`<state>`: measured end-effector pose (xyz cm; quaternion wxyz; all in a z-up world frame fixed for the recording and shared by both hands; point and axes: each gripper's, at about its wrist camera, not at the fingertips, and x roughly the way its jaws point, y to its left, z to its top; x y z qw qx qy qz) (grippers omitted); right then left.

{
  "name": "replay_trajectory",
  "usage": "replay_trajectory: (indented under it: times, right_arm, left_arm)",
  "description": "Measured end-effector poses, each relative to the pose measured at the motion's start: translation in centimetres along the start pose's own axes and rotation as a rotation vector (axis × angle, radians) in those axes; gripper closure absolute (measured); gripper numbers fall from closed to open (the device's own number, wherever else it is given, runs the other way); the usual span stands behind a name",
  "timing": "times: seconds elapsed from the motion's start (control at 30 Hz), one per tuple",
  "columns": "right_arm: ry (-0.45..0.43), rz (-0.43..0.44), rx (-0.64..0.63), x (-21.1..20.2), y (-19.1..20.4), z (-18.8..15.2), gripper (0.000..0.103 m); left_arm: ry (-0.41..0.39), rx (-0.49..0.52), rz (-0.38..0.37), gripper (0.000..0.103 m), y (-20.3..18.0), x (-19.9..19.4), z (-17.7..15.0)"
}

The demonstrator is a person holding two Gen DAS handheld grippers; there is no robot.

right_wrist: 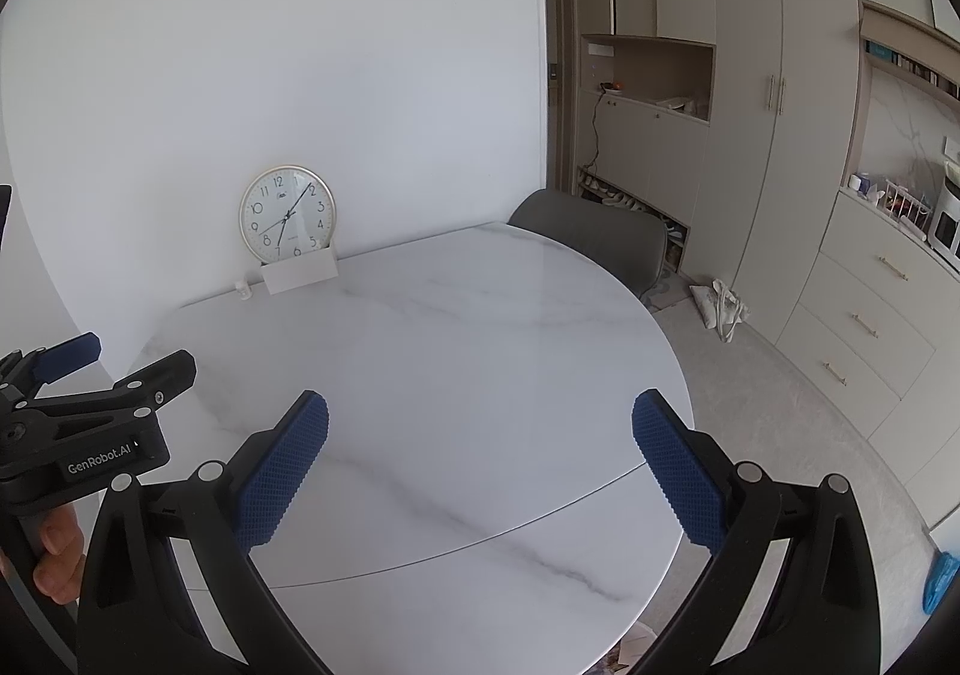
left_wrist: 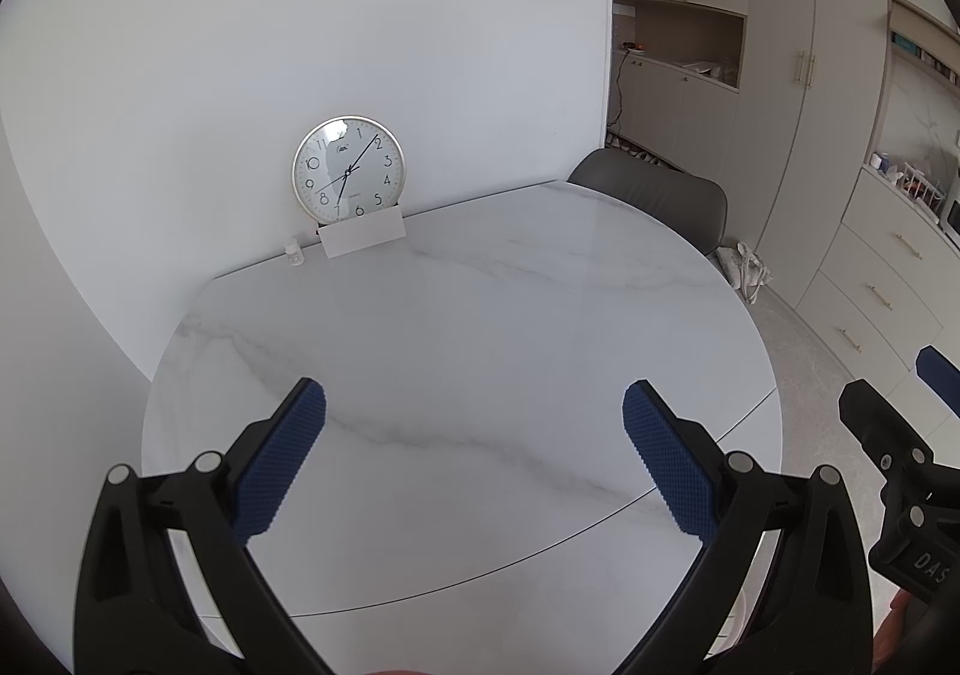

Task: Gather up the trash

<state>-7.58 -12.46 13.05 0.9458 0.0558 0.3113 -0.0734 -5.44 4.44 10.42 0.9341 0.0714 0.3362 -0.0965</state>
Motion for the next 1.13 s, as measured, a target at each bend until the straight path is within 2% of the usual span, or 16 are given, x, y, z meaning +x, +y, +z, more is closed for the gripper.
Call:
replay_trajectory:
  times: [1.13]
  right_arm:
    - [0.006,0.001,-0.002,0.09,-0.46,0.02,0.002]
  left_arm:
    - [0.009,0.005,-0.014,0.008,-0.2,0.33,-0.02]
